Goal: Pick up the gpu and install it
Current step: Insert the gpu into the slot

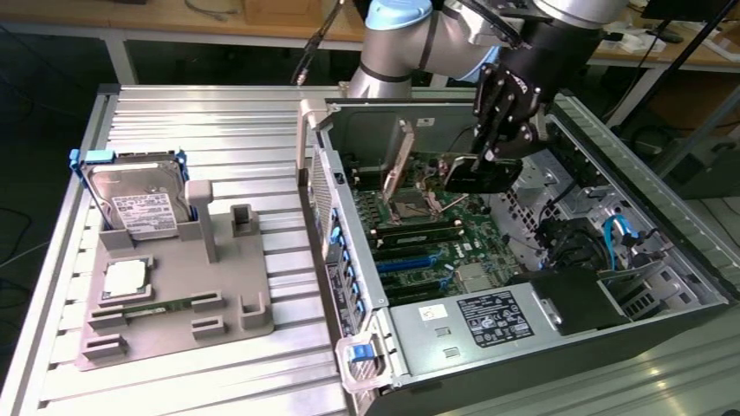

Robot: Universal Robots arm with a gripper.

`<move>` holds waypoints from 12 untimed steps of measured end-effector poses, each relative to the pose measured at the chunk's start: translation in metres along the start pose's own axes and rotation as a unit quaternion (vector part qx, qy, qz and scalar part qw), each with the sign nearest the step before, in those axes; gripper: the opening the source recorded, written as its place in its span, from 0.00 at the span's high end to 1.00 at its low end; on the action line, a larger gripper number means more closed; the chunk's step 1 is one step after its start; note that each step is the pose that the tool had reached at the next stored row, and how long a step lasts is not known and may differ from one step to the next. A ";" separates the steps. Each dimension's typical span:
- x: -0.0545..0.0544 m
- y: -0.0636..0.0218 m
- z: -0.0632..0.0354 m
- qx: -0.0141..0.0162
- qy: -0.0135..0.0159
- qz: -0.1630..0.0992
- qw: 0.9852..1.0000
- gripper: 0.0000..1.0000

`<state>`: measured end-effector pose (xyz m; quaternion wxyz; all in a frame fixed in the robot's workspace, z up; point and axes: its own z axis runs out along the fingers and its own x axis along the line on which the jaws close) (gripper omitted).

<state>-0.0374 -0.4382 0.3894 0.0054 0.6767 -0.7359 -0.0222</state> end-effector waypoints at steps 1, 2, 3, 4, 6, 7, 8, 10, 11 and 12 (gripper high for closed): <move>0.000 -0.0002 0.0062 0.000 0.001 -0.023 1.000 0.73; 0.000 -0.0005 0.0125 -0.001 0.002 -0.058 0.998 0.73; 0.001 -0.0009 0.0210 -0.002 0.003 -0.077 0.997 0.73; 0.001 0.0053 0.0262 -0.001 0.003 -0.077 0.997 0.73; 0.002 0.0048 0.0530 -0.001 0.003 -0.077 0.997 0.73; 0.004 0.0042 0.0665 0.000 0.003 -0.075 0.997 0.73; 0.005 0.0148 0.0734 0.003 0.003 -0.075 0.997 0.73; 0.013 0.0186 0.0857 0.010 0.003 -0.075 0.997 0.73; 0.014 0.0289 0.0924 0.011 0.003 -0.075 0.997 0.73; 0.018 0.0388 0.1046 0.014 0.003 -0.075 0.997 0.73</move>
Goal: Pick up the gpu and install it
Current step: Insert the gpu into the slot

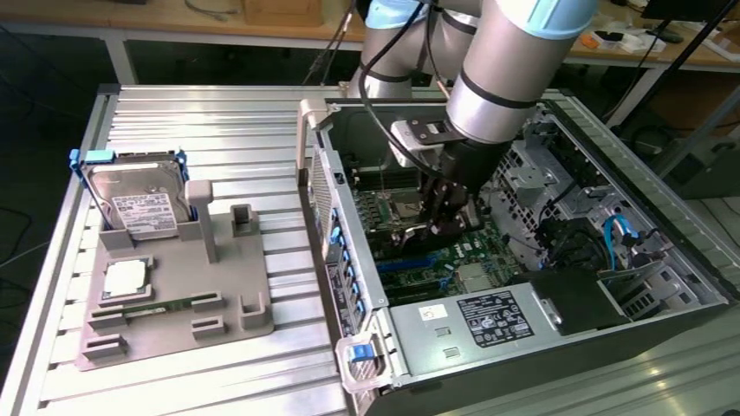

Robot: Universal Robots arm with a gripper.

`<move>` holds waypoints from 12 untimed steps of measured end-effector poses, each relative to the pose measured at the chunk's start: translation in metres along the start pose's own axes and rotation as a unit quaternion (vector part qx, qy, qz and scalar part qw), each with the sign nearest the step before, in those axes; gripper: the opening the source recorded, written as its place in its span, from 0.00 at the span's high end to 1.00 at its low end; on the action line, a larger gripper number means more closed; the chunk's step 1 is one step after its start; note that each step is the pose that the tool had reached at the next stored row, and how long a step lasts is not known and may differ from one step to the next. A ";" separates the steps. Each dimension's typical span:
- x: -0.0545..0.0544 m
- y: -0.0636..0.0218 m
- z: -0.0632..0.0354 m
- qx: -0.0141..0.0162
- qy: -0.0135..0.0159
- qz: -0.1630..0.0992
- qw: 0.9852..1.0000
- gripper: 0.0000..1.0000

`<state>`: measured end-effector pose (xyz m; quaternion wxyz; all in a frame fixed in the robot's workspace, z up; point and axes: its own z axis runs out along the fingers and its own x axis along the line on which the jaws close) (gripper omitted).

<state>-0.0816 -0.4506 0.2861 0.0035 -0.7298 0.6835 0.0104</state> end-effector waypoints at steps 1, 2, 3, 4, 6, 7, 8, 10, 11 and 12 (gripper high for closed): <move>0.000 0.0014 0.0012 0.000 0.000 0.000 1.000 0.73; 0.000 0.0026 0.0023 0.000 0.000 0.000 1.000 0.73; 0.000 0.0032 0.0029 0.001 0.000 0.000 1.000 0.73; 0.000 0.0037 0.0033 0.001 0.000 0.000 1.000 0.73; 0.000 0.0043 0.0038 0.001 0.000 0.000 1.000 0.73; 0.000 0.0046 0.0042 0.001 0.000 0.000 1.000 0.73; 0.000 0.0049 0.0046 0.001 0.000 0.000 1.000 0.73; 0.000 0.0057 0.0053 0.002 0.000 0.000 1.000 0.73; 0.000 0.0061 0.0058 0.002 0.000 0.000 1.000 0.73; 0.000 0.0067 0.0062 0.002 0.000 0.000 1.000 0.73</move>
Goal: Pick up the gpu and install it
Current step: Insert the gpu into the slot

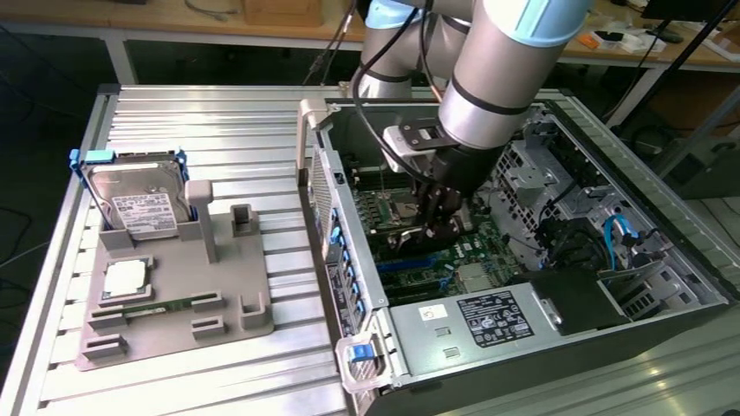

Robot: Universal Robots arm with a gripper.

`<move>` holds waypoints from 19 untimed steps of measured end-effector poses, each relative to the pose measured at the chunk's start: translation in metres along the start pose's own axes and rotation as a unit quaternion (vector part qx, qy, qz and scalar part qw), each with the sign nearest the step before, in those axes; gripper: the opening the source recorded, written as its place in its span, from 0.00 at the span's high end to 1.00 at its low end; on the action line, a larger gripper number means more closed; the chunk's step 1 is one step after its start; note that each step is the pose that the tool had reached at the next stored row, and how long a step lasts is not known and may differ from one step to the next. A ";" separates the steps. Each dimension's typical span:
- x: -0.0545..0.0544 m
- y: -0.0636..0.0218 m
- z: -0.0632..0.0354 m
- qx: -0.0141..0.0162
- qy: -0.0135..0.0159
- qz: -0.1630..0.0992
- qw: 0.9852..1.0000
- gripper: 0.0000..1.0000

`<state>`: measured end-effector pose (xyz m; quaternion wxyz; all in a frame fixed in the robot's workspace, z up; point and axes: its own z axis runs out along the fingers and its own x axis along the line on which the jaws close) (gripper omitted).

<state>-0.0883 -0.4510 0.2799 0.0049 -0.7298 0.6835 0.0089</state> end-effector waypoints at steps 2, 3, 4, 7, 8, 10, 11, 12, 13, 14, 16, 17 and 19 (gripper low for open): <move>0.000 0.0014 0.0007 0.000 0.000 0.000 1.000 0.73; 0.000 0.0021 0.0010 0.000 0.000 0.000 1.000 0.73; 0.000 0.0027 0.0014 0.001 0.000 0.000 1.000 0.73; 0.000 0.0038 0.0019 0.001 0.000 0.000 1.000 0.73; 0.000 0.0040 0.0020 0.001 0.000 0.000 1.000 0.73; 0.000 0.0041 0.0021 0.001 0.000 0.000 1.000 0.73; 0.000 0.0042 0.0020 0.001 0.000 0.000 1.000 0.73; 0.000 0.0042 0.0020 0.001 0.000 0.000 1.000 0.73; 0.000 0.0042 0.0021 0.001 0.000 0.000 1.000 0.73; 0.000 0.0043 0.0021 0.000 0.000 0.000 1.000 0.73; 0.000 0.0043 0.0021 0.000 0.000 0.001 1.000 0.73; 0.001 0.0043 0.0021 0.000 0.000 0.001 1.000 0.73; 0.001 0.0043 0.0022 -0.001 0.000 0.001 1.000 0.73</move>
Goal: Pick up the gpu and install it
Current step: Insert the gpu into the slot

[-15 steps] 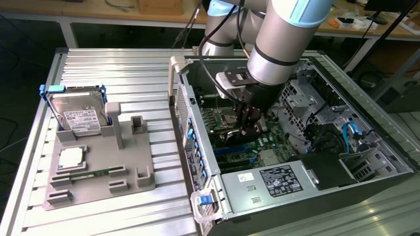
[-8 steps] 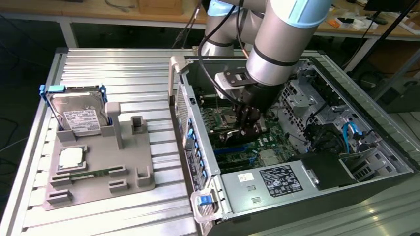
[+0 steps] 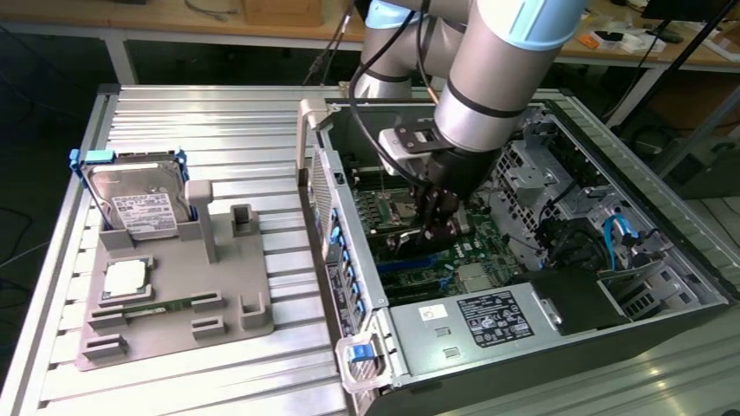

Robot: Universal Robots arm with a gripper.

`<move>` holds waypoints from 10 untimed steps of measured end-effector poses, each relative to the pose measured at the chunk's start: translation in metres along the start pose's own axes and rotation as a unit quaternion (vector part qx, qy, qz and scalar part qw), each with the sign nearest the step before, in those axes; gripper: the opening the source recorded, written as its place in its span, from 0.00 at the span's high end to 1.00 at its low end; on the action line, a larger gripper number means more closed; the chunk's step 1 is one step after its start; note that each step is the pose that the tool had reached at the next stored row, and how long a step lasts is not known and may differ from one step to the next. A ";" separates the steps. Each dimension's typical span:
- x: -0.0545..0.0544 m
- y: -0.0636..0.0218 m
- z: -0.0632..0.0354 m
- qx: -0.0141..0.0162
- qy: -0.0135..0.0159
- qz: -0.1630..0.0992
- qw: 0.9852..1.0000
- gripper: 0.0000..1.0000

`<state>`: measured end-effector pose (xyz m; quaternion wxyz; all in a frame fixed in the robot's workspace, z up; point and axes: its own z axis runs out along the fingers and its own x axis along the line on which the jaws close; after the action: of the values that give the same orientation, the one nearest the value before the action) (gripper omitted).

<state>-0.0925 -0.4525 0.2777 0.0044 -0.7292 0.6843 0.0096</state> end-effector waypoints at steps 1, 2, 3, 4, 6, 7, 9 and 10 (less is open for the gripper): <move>0.000 0.0000 0.0000 0.000 0.000 0.000 1.000 0.73; 0.001 0.0000 0.0000 -0.001 0.000 0.000 1.000 0.73; 0.001 0.0000 0.0000 -0.001 0.000 0.000 1.000 0.73; 0.001 0.0001 0.0000 -0.001 0.000 0.000 1.000 0.73; 0.001 0.0001 0.0000 -0.001 0.000 0.000 1.000 0.73; 0.001 0.0001 0.0000 -0.001 0.000 0.000 1.000 0.73; 0.001 0.0001 0.0000 -0.001 0.000 0.000 1.000 0.73; 0.001 0.0001 0.0001 -0.001 0.000 0.000 1.000 0.73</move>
<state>-0.0926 -0.4532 0.2776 0.0039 -0.7291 0.6844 0.0106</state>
